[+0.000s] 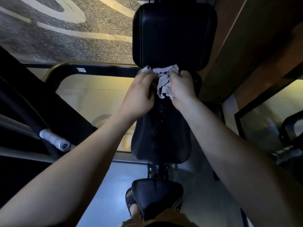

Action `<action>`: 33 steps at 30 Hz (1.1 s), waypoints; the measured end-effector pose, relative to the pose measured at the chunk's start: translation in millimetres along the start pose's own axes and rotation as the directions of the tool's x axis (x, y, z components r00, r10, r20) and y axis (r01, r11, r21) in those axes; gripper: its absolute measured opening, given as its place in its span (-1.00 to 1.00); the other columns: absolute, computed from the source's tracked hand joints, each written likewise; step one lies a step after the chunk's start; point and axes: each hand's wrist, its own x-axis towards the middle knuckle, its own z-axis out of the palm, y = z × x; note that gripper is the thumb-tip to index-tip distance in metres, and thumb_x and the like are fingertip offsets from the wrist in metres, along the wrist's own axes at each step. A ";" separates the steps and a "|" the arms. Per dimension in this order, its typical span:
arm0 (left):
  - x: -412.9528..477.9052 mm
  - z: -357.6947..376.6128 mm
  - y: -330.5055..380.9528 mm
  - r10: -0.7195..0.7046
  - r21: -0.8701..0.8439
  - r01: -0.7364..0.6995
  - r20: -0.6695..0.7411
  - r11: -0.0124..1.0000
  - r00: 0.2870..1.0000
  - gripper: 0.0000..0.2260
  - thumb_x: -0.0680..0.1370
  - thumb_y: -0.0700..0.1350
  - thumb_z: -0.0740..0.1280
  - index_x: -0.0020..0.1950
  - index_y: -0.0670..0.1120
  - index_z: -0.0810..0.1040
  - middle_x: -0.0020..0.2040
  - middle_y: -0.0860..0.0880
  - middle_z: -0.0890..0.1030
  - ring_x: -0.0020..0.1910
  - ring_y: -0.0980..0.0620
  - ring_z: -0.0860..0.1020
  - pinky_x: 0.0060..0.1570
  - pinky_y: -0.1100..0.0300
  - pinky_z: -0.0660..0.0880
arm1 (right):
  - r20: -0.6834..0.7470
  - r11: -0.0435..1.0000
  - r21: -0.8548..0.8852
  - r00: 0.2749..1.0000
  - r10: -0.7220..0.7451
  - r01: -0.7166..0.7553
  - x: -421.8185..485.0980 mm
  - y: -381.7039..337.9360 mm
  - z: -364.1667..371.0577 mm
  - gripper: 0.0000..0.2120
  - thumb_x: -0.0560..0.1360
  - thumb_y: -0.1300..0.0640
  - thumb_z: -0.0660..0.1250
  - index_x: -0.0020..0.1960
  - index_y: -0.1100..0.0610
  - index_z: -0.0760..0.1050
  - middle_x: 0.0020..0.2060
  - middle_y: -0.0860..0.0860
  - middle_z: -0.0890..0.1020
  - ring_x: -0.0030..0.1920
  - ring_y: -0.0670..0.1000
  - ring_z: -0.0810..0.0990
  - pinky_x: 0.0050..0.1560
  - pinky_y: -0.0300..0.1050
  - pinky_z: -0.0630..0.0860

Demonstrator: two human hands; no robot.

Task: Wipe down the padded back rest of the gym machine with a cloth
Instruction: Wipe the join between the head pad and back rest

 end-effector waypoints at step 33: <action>3.8 -0.5 -10.3 -0.010 0.345 -0.033 0.122 0.938 0.992 -0.36 0.46 -0.14 0.19 0.57 -0.23 0.31 0.53 -0.21 0.35 0.50 -0.24 0.31 0.50 -0.27 0.13 | 0.455 -0.150 -0.890 0.837 -0.304 0.430 -25.8 -12.7 -12.5 -0.48 0.65 -0.11 0.01 0.60 -0.11 0.16 0.24 0.20 0.50 -0.06 0.22 0.60 -0.35 -0.08 0.26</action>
